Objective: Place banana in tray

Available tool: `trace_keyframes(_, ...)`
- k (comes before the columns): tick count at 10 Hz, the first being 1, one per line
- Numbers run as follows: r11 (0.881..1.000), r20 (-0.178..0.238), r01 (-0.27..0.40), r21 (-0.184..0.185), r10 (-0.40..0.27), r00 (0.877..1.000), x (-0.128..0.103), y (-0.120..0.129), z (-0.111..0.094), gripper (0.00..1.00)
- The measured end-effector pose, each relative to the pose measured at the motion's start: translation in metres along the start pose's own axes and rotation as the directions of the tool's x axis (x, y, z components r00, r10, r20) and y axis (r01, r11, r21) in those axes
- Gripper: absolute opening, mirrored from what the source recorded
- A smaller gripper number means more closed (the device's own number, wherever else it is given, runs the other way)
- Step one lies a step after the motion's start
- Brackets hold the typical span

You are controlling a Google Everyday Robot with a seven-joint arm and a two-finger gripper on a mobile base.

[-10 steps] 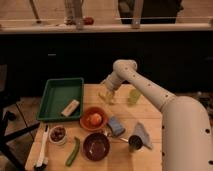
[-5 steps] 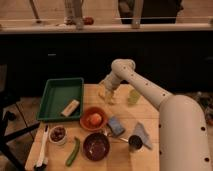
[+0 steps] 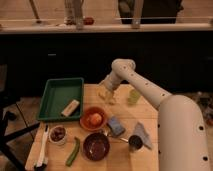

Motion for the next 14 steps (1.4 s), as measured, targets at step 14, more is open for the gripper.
trace_keyframes(14, 0.955, -0.003, -0.284, 0.080, 0.285, 0.959, 0.014, 0.016, -0.005, 0.80)
